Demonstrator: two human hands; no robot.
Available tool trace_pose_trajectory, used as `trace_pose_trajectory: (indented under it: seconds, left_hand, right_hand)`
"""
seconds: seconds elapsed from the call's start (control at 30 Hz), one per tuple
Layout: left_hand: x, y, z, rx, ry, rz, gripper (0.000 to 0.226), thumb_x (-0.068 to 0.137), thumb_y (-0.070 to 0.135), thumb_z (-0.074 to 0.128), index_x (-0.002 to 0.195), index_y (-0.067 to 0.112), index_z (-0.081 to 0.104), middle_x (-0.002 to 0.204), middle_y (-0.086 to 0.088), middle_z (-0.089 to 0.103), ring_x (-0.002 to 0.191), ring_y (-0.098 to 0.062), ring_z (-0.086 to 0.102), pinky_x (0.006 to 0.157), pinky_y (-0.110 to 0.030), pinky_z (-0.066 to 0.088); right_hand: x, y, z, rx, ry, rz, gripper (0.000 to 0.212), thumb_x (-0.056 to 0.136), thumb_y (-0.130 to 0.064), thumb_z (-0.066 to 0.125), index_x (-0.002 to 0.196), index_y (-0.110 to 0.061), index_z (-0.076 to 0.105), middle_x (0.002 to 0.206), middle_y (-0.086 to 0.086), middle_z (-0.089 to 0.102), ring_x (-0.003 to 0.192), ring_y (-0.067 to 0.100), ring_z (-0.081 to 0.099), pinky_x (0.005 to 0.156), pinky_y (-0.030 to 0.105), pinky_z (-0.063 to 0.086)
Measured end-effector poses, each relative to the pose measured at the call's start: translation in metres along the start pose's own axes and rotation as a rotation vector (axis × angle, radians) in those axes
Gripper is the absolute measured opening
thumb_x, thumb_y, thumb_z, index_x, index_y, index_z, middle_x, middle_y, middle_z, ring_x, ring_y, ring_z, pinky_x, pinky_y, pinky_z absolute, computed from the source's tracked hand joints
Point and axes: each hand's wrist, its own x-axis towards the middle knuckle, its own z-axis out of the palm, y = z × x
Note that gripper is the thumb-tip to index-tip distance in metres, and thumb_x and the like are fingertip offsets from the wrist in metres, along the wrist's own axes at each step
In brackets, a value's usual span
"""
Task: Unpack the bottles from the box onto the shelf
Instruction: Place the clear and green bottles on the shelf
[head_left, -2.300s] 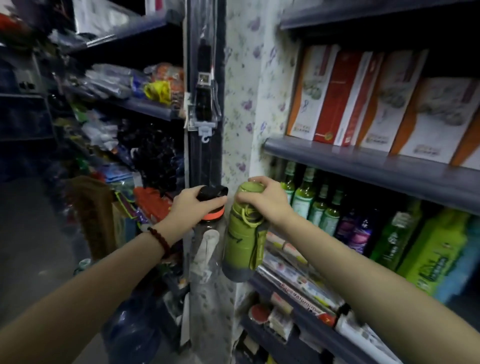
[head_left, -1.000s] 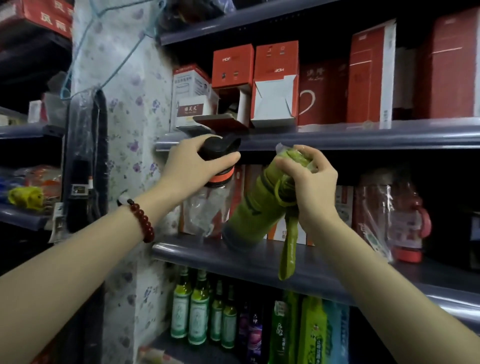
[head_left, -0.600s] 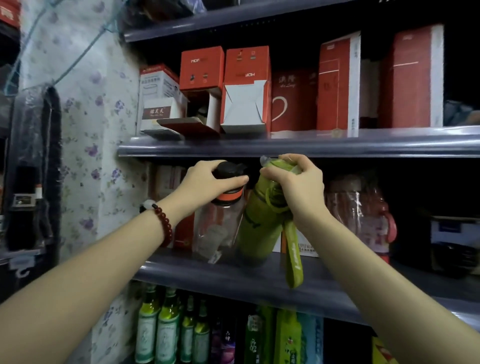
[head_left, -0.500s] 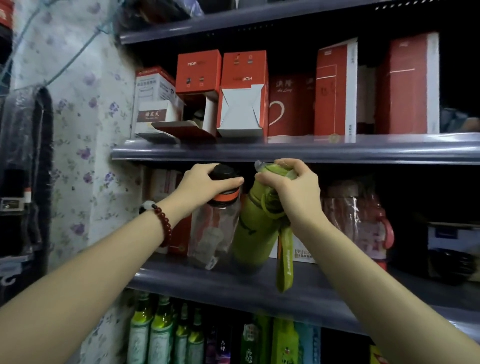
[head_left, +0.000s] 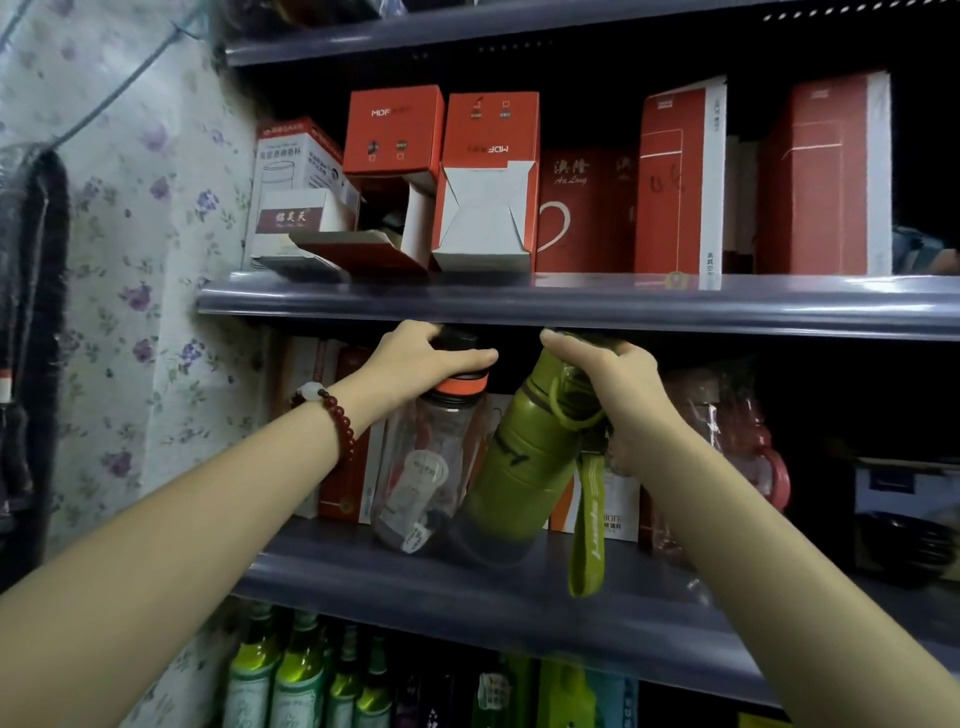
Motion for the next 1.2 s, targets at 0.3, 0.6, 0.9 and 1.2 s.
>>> trace_pose_trajectory:
  seconds: [0.3, 0.6, 0.9, 1.2]
  left_hand:
    - [0.01, -0.012, -0.012, -0.136, -0.151, -0.108, 0.047, 0.068, 0.044, 0.079, 0.105, 0.017, 0.068, 0.095, 0.003, 0.073, 0.094, -0.015, 0.069, 0.085, -0.028, 0.053]
    - [-0.007, -0.056, -0.013, -0.134, 0.028, -0.06, 0.088, 0.044, 0.057, 0.083, 0.122, 0.036, 0.049, 0.116, 0.011, 0.065, 0.112, -0.011, 0.06, 0.105, -0.04, 0.045]
    - [-0.04, -0.09, 0.0, -0.222, -0.092, -0.157, 0.11, 0.069, 0.021, 0.083, 0.149, 0.036, 0.008, 0.134, 0.018, 0.041, 0.122, -0.002, 0.045, 0.101, -0.018, 0.04]
    - [-0.064, -0.128, 0.013, -0.101, -0.213, -0.394, 0.111, 0.063, 0.039, 0.085, 0.15, 0.031, 0.017, 0.141, 0.007, 0.047, 0.125, -0.015, 0.049, 0.108, -0.04, 0.041]
  right_hand:
    - [0.024, 0.026, 0.026, -0.072, -0.23, -0.068, 0.081, 0.062, -0.026, 0.089, 0.13, -0.016, 0.047, 0.114, 0.001, 0.068, 0.1, 0.013, 0.069, 0.084, 0.025, 0.056]
    - [0.016, 0.085, 0.049, -0.084, -0.142, -0.148, 0.1, 0.065, -0.017, 0.088, 0.14, -0.039, 0.026, 0.113, -0.015, 0.063, 0.104, 0.002, 0.062, 0.092, 0.03, 0.053]
    - [0.003, 0.109, 0.055, -0.133, -0.101, -0.096, 0.112, 0.057, -0.04, 0.088, 0.146, -0.041, 0.019, 0.132, -0.009, 0.055, 0.119, 0.014, 0.057, 0.104, 0.046, 0.046]
    - [-0.002, 0.112, 0.051, -0.337, -0.1, 0.018, 0.103, 0.063, -0.035, 0.087, 0.144, -0.024, 0.023, 0.116, -0.005, 0.056, 0.108, 0.019, 0.059, 0.096, 0.041, 0.051]
